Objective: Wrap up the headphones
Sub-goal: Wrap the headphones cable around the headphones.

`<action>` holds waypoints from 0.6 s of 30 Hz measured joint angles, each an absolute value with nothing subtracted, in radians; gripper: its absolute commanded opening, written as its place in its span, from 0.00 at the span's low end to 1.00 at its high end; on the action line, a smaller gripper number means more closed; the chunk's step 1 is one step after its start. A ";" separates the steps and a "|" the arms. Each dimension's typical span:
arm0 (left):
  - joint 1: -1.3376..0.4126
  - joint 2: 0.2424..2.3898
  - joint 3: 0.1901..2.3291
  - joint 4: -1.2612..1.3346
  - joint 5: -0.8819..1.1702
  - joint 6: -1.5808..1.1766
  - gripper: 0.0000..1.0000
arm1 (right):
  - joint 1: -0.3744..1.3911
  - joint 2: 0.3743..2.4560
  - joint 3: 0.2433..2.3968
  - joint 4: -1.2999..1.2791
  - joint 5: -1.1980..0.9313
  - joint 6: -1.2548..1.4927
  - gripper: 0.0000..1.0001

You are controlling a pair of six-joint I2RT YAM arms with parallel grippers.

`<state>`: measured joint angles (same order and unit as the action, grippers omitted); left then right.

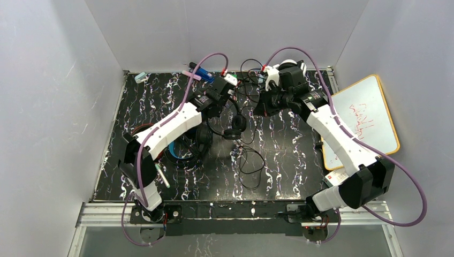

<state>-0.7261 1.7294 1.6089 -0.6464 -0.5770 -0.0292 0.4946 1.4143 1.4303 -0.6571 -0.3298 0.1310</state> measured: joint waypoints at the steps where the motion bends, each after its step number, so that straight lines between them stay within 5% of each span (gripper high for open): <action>1: -0.734 1.720 1.607 -0.643 -0.551 -0.003 0.00 | 0.489 1.417 1.432 -0.657 -0.322 0.126 0.01; 18: -0.753 1.644 1.649 -0.740 -0.267 0.042 0.00 | 0.445 1.428 1.200 -0.538 -0.178 0.182 0.05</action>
<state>-0.7532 1.6436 1.6493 -0.7403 -0.2672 0.0422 0.4446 1.4277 1.1995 -0.5377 -0.1780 0.1822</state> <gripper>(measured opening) 0.043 0.047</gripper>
